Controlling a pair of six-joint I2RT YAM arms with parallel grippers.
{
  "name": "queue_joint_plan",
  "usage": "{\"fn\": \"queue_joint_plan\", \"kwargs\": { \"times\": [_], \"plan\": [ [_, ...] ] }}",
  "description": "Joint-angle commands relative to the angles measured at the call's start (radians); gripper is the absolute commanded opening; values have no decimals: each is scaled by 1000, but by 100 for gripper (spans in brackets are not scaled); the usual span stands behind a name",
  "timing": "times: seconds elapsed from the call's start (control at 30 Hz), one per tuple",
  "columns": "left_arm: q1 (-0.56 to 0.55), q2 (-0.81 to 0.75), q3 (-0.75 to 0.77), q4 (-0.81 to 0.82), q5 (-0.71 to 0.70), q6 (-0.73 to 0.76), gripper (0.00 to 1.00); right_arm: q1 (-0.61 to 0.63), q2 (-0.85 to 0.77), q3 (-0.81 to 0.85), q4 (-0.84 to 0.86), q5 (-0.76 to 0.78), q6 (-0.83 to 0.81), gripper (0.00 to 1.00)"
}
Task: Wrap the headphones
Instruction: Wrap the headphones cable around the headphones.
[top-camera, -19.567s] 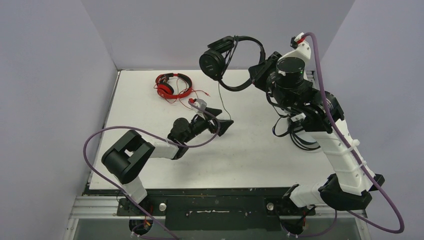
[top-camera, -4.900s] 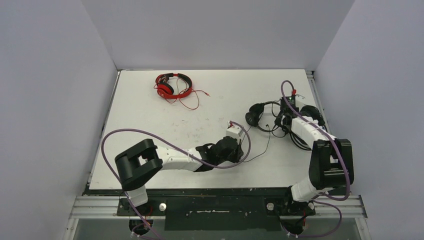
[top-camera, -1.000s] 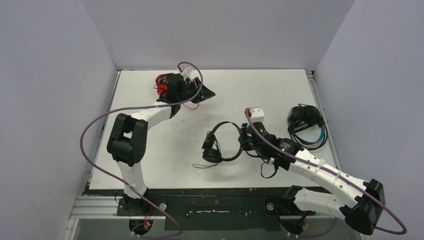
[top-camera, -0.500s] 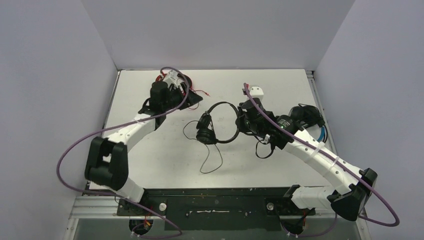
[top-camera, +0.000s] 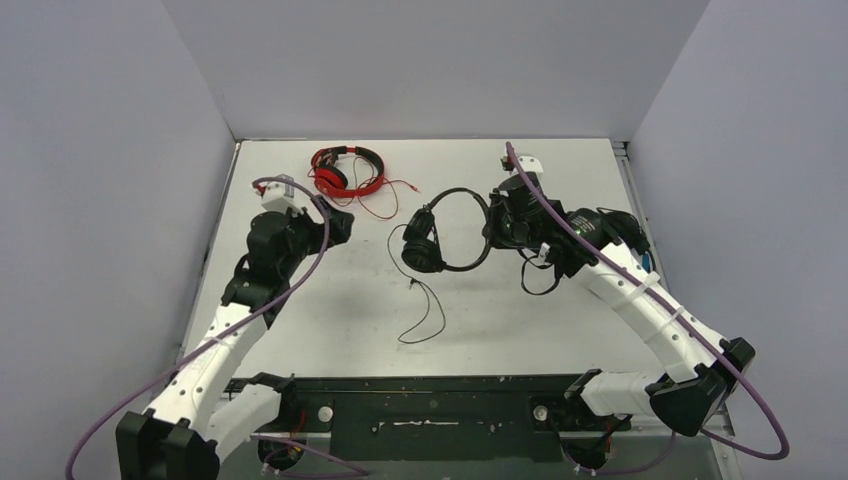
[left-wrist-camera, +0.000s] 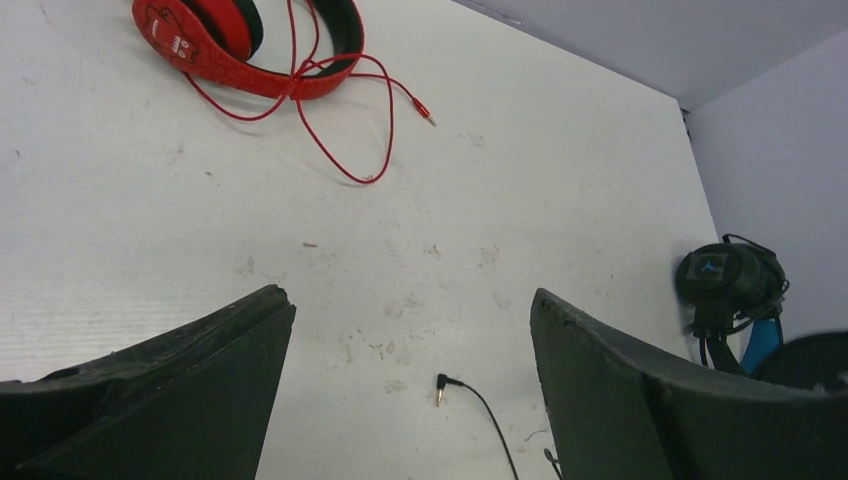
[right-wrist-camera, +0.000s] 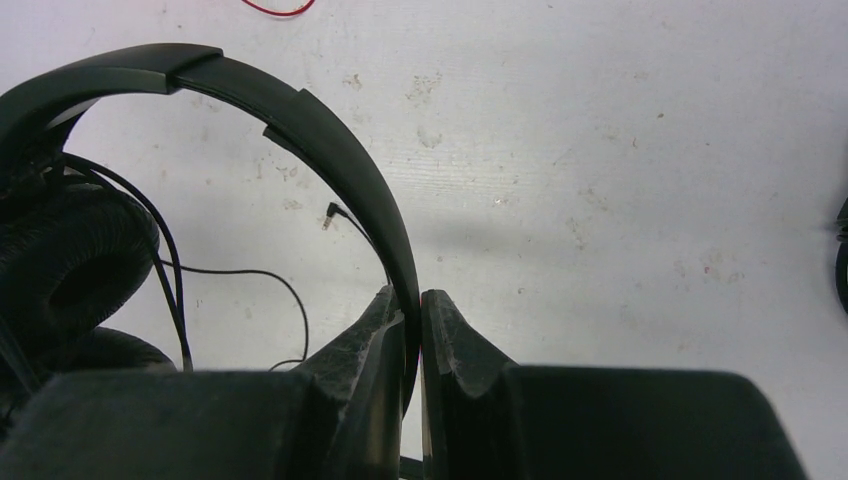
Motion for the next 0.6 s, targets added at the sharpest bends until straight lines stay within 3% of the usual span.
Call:
{"fn": "queue_joint_plan", "kwargs": {
  "times": [0.0, 0.27, 0.4, 0.57],
  "plan": [
    [-2, -172, -123, -15, 109, 40, 85, -25, 28, 82, -17, -30, 23, 0],
    [-26, -530, -402, 112, 240, -126, 85, -52, 66, 116, -21, -62, 40, 0],
    [-61, -537, -470, 226, 296, -167, 85, -56, 76, 128, -17, -82, 41, 0],
    [-195, -432, -515, 366, 199, -142, 85, -61, 84, 146, -24, -99, 44, 0]
  ]
}}
